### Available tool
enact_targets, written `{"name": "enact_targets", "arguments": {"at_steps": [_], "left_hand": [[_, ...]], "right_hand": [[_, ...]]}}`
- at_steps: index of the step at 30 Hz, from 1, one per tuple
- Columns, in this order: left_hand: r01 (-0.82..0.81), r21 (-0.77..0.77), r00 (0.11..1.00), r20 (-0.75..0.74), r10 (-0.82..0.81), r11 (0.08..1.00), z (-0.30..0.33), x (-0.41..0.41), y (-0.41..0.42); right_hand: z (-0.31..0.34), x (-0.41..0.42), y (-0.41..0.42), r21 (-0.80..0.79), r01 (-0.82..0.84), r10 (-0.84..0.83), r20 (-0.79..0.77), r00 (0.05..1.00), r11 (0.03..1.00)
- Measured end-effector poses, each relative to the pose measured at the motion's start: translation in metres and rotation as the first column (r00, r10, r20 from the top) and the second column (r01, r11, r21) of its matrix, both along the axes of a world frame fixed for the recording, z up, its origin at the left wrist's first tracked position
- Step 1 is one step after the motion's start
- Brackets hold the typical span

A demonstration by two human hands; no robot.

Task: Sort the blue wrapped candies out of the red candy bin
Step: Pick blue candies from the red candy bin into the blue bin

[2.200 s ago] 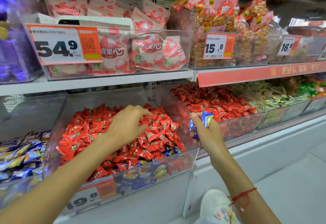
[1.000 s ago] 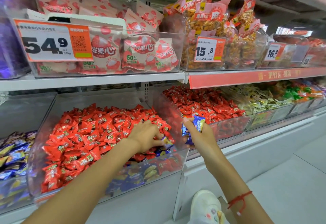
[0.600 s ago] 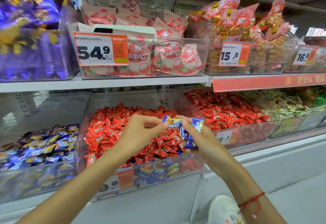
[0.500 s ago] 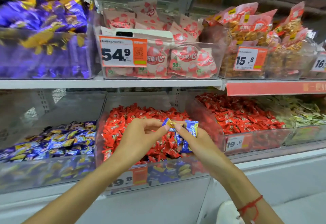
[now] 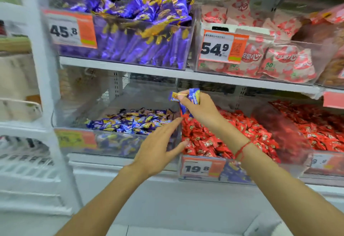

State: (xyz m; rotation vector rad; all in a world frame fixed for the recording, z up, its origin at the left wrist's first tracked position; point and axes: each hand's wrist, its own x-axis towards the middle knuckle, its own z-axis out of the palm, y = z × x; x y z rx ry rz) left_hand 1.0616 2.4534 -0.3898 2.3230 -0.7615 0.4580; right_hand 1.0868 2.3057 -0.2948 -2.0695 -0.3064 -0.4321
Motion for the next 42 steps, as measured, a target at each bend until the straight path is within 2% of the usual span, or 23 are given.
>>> {"name": "enact_targets", "arguments": {"at_steps": [4, 6, 9, 13, 20, 23, 25, 27, 28, 30, 32, 35, 38, 40, 41, 42], "left_hand": [[-0.006, -0.031, 1.000, 0.000, 0.006, 1.000, -0.001, -0.001, 0.002], [0.015, -0.054, 1.000, -0.016, -0.016, 0.998, 0.002, 0.000, 0.003], [0.042, -0.074, 0.998, -0.034, -0.045, 0.996, 0.002, 0.000, 0.005], [0.042, -0.102, 0.998, -0.051, -0.047, 0.994, 0.001, 0.000, 0.005], [-0.041, -0.028, 0.999, -0.022, 0.040, 0.999, 0.004, -0.002, 0.003], [-0.144, 0.003, 0.981, 0.131, 0.143, 0.990, 0.012, -0.002, -0.004], [-0.161, -0.034, 0.951, 0.261, 0.164, 0.986, 0.024, -0.002, -0.016], [-0.155, -0.087, 0.918, 0.354, 0.176, 0.984, 0.038, -0.003, -0.036], [-0.139, -0.100, 0.923, 0.349, 0.165, 0.985, 0.046, -0.003, -0.050], [-0.064, -0.061, 0.964, 0.256, 0.077, 0.996, 0.060, -0.002, -0.082], [0.038, 0.092, 0.989, 0.139, -0.051, 0.995, 0.066, 0.006, -0.119], [0.261, 0.397, 0.961, -0.021, -0.276, 0.880, 0.066, 0.024, -0.176], [0.464, 0.607, 0.873, -0.192, -0.448, 0.645, 0.053, 0.042, -0.225], [0.476, 0.749, 0.837, -0.224, -0.500, 0.462, 0.044, 0.054, -0.242], [0.446, 0.800, 0.830, -0.203, -0.519, 0.401, 0.043, 0.061, -0.244], [0.404, 0.830, 0.830, -0.156, -0.536, 0.384, 0.044, 0.069, -0.241]], "right_hand": [[0.002, 0.048, 0.024, -0.280, -0.015, 0.038, 0.076, 0.996, 0.960], [0.005, 0.064, 0.032, -0.338, -0.118, 0.112, -0.036, 0.993, 0.934], [0.013, 0.071, 0.031, -0.395, -0.258, 0.153, -0.279, 0.948, 0.882], [0.017, 0.062, 0.006, -0.306, -0.247, 0.134, -0.348, 0.928, 0.919], [-0.010, 0.004, -0.078, -0.145, -0.021, 0.003, -0.118, 0.993, 0.989], [-0.018, -0.030, -0.122, -0.102, 0.059, -0.067, -0.079, 0.995, 0.993], [-0.027, -0.049, -0.154, -0.129, 0.159, -0.165, -0.040, 0.985, 0.979], [-0.042, -0.063, -0.188, -0.219, 0.346, -0.339, 0.069, 0.938, 0.912], [-0.050, -0.067, -0.204, -0.275, 0.451, -0.429, 0.141, 0.892, 0.849], [-0.063, -0.075, -0.229, -0.369, 0.570, -0.500, 0.274, 0.821, 0.734], [-0.072, -0.081, -0.243, -0.413, 0.575, -0.460, 0.349, 0.816, 0.706], [-0.076, -0.091, -0.249, -0.345, 0.594, -0.479, 0.365, 0.798, 0.727], [-0.085, -0.094, -0.253, -0.313, 0.568, -0.449, 0.378, 0.810, 0.761], [-0.090, -0.095, -0.254, -0.347, 0.538, -0.397, 0.400, 0.826, 0.769], [-0.092, -0.095, -0.255, -0.353, 0.536, -0.393, 0.401, 0.827, 0.767], [-0.092, -0.095, -0.256, -0.355, 0.536, -0.397, 0.394, 0.829, 0.766]]}}
